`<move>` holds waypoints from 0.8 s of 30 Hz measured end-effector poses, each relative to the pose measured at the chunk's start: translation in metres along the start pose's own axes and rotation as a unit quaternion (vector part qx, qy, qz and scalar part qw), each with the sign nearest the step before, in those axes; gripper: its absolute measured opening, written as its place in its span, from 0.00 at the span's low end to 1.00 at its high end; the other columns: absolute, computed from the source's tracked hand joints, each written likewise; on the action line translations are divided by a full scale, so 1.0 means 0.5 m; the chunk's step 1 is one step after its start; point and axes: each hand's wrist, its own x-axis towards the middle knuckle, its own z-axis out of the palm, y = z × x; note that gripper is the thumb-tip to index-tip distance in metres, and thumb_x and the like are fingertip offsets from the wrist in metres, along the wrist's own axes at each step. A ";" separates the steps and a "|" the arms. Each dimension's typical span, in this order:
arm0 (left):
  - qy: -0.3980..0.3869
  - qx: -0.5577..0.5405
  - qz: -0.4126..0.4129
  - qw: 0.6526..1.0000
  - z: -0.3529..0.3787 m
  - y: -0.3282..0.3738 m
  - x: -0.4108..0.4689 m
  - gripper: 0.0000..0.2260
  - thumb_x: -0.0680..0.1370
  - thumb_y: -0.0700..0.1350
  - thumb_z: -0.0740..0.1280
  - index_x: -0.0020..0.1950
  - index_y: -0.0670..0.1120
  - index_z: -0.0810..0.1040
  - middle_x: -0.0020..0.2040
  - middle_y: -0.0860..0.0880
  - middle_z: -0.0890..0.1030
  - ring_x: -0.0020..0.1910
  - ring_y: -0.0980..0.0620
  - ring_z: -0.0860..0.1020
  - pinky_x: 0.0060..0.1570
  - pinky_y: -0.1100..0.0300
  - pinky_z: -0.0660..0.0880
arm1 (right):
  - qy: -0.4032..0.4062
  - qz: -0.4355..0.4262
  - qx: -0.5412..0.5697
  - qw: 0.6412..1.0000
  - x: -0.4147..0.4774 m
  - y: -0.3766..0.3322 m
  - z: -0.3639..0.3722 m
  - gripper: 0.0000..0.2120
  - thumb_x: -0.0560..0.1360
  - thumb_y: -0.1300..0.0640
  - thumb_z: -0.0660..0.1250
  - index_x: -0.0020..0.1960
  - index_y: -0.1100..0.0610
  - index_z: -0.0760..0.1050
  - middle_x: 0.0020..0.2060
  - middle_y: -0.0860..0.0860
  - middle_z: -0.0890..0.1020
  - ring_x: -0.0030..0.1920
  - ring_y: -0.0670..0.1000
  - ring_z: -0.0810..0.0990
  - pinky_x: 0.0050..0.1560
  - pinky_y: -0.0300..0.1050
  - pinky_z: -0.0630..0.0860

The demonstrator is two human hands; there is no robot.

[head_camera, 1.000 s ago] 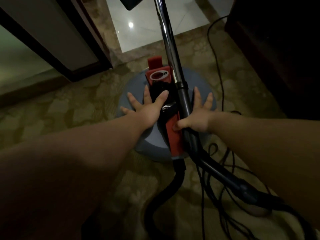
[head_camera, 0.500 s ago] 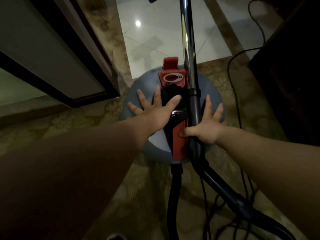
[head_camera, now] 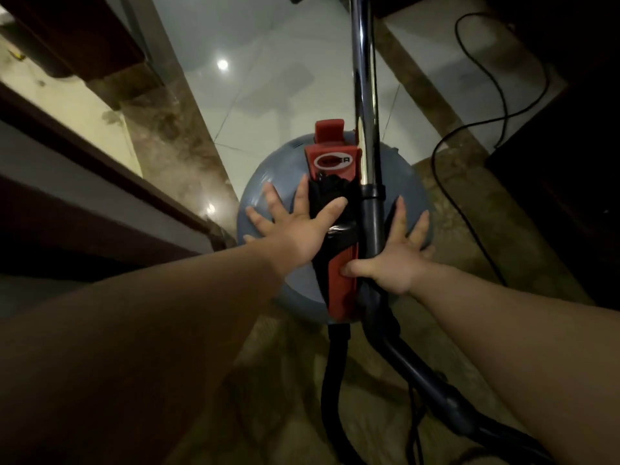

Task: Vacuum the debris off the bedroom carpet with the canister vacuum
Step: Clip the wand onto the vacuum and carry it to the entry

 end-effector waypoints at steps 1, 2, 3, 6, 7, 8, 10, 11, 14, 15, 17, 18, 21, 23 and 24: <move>0.004 0.013 0.009 1.000 -0.028 0.009 0.033 0.39 0.67 0.83 0.44 0.74 0.75 0.35 0.79 0.55 0.27 0.77 0.35 0.29 0.71 0.28 0.36 | 0.002 0.003 0.007 1.000 0.022 -0.029 -0.008 0.75 0.62 0.32 0.81 0.74 0.34 0.17 0.77 0.50 0.20 0.81 0.69 0.31 0.81 0.67 0.46; 0.006 0.024 0.015 1.000 -0.057 0.019 0.066 0.39 0.67 0.83 0.44 0.74 0.75 0.35 0.79 0.55 0.27 0.77 0.36 0.30 0.71 0.28 0.37 | 0.008 0.007 0.019 1.000 0.044 -0.059 -0.017 0.75 0.62 0.31 0.81 0.74 0.34 0.17 0.77 0.50 0.20 0.81 0.69 0.31 0.81 0.67 0.46; 0.007 0.034 0.018 0.999 -0.085 0.032 0.099 0.39 0.68 0.83 0.45 0.75 0.74 0.36 0.79 0.55 0.28 0.77 0.36 0.30 0.72 0.29 0.37 | 0.017 0.012 0.031 0.999 0.066 -0.091 -0.028 0.75 0.62 0.31 0.81 0.74 0.34 0.17 0.78 0.50 0.20 0.81 0.69 0.31 0.81 0.67 0.45; 0.014 0.061 0.032 0.998 -0.161 0.079 0.199 0.38 0.68 0.82 0.44 0.75 0.74 0.37 0.80 0.56 0.29 0.78 0.36 0.32 0.73 0.31 0.39 | 0.032 0.030 0.052 0.998 0.134 -0.179 -0.070 0.75 0.61 0.29 0.80 0.74 0.34 0.17 0.78 0.50 0.21 0.81 0.69 0.32 0.80 0.67 0.45; 0.009 0.071 0.037 0.997 -0.182 0.096 0.229 0.38 0.68 0.82 0.43 0.75 0.74 0.37 0.80 0.56 0.29 0.78 0.36 0.33 0.74 0.31 0.39 | 0.032 0.040 0.060 0.997 0.154 -0.200 -0.087 0.75 0.60 0.28 0.80 0.74 0.34 0.17 0.78 0.51 0.21 0.81 0.69 0.32 0.80 0.68 0.45; 0.005 0.081 0.043 0.996 -0.203 0.112 0.258 0.38 0.68 0.82 0.43 0.75 0.74 0.36 0.80 0.55 0.29 0.79 0.36 0.33 0.74 0.31 0.40 | 0.032 0.046 0.064 0.996 0.174 -0.223 -0.104 0.75 0.60 0.28 0.80 0.73 0.34 0.16 0.78 0.51 0.21 0.81 0.70 0.31 0.81 0.69 0.45; -0.002 0.093 0.060 0.994 -0.247 0.140 0.318 0.38 0.67 0.83 0.43 0.74 0.75 0.36 0.80 0.55 0.29 0.79 0.37 0.33 0.74 0.31 0.40 | 0.036 0.055 0.063 0.996 0.217 -0.268 -0.136 0.75 0.60 0.27 0.79 0.73 0.34 0.16 0.78 0.52 0.21 0.81 0.71 0.32 0.81 0.70 0.47; -0.005 0.096 0.066 0.993 -0.267 0.155 0.349 0.38 0.67 0.83 0.43 0.74 0.76 0.36 0.80 0.56 0.29 0.79 0.37 0.32 0.74 0.31 0.40 | 0.038 0.060 0.068 0.995 0.240 -0.291 -0.152 0.75 0.61 0.27 0.79 0.74 0.35 0.16 0.78 0.52 0.21 0.81 0.71 0.34 0.80 0.70 0.47; -0.018 0.101 0.082 0.991 -0.321 0.212 0.441 0.38 0.66 0.84 0.44 0.74 0.77 0.37 0.80 0.57 0.29 0.79 0.39 0.32 0.74 0.31 0.39 | 0.045 0.073 0.091 0.992 0.301 -0.355 -0.208 0.75 0.61 0.28 0.80 0.75 0.36 0.17 0.78 0.52 0.21 0.82 0.71 0.35 0.80 0.69 0.48; -0.021 0.106 0.088 0.990 -0.338 0.234 0.471 0.38 0.66 0.84 0.44 0.74 0.77 0.37 0.80 0.57 0.29 0.79 0.39 0.32 0.74 0.32 0.39 | 0.049 0.076 0.097 0.991 0.327 -0.373 -0.228 0.76 0.60 0.28 0.80 0.75 0.36 0.17 0.78 0.52 0.21 0.82 0.71 0.35 0.80 0.70 0.48; -0.027 0.110 0.099 0.989 -0.373 0.283 0.534 0.38 0.66 0.84 0.44 0.74 0.77 0.38 0.80 0.56 0.30 0.78 0.39 0.32 0.74 0.31 0.39 | 0.058 0.082 0.103 0.990 0.379 -0.407 -0.274 0.77 0.57 0.27 0.80 0.74 0.35 0.16 0.77 0.52 0.20 0.82 0.70 0.36 0.80 0.71 0.50; -0.032 0.112 0.105 0.988 -0.391 0.309 0.567 0.38 0.66 0.84 0.45 0.74 0.77 0.38 0.80 0.56 0.30 0.78 0.38 0.31 0.73 0.31 0.39 | 0.063 0.086 0.104 0.989 0.407 -0.423 -0.299 0.78 0.55 0.26 0.79 0.73 0.34 0.16 0.77 0.52 0.20 0.82 0.69 0.37 0.80 0.71 0.51; -0.052 0.106 0.122 0.985 -0.445 0.391 0.661 0.39 0.65 0.84 0.46 0.74 0.77 0.39 0.79 0.57 0.29 0.78 0.38 0.30 0.73 0.30 0.37 | 0.073 0.098 0.115 0.986 0.483 -0.476 -0.380 0.79 0.50 0.23 0.77 0.72 0.33 0.15 0.77 0.52 0.20 0.83 0.68 0.38 0.80 0.71 0.52; -0.055 0.112 0.132 0.983 -0.470 0.442 0.716 0.39 0.65 0.84 0.46 0.74 0.77 0.39 0.79 0.57 0.29 0.78 0.38 0.29 0.72 0.29 0.37 | 0.076 0.103 0.122 0.984 0.528 -0.507 -0.430 0.79 0.49 0.22 0.76 0.71 0.33 0.15 0.77 0.52 0.20 0.83 0.68 0.39 0.80 0.71 0.52; -0.057 0.117 0.137 0.982 -0.480 0.467 0.743 0.39 0.66 0.84 0.46 0.74 0.77 0.39 0.80 0.56 0.30 0.78 0.38 0.30 0.72 0.29 0.37 | 0.077 0.105 0.127 0.983 0.550 -0.520 -0.454 0.79 0.49 0.22 0.76 0.71 0.33 0.15 0.78 0.53 0.20 0.83 0.69 0.39 0.80 0.71 0.52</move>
